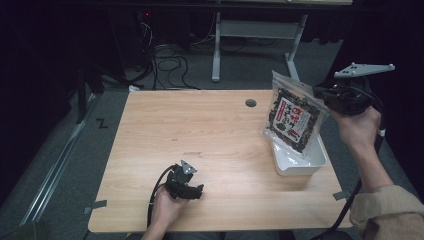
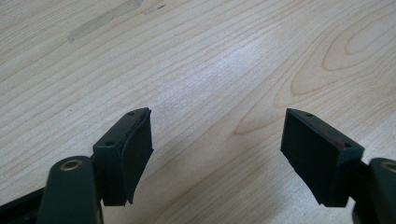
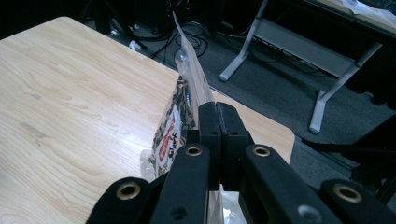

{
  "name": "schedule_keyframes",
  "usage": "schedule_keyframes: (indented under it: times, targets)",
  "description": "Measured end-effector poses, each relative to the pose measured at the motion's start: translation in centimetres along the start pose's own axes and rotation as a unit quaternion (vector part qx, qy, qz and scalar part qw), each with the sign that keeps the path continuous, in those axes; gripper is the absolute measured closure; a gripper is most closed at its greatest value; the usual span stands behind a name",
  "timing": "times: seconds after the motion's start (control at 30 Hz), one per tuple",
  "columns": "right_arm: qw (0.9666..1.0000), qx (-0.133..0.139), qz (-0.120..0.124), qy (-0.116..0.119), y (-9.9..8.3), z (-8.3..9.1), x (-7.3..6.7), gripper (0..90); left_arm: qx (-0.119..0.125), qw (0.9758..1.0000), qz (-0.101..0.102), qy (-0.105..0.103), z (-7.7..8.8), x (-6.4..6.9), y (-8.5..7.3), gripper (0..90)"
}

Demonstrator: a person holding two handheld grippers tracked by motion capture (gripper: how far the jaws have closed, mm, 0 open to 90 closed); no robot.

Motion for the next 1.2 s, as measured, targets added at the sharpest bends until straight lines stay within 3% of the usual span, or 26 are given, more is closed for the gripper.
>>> schedule_keyframes:
  times: [0.43,1.2]
  targets:
    - [0.9996,0.011,-0.016,-0.022,-0.9,1.1,2.0,90.0,-0.002,1.0,-0.001,0.001,-0.1,0.0,0.0,25.6]
    - [0.9988,0.007,-0.026,-0.04,-2.0,1.2,3.1,90.0,-0.003,1.0,-0.001,0.001,-0.1,0.0,0.0,25.6]
Point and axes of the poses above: each handheld gripper's, and its own axes: z roughly backward along the jaws, y roughly out of its top, x roughly to its right, the point moved 2 cm from there along -z, roughly forward along the jaws, and after that the axes turned 2 degrees about -x, right-handed, at the moved point
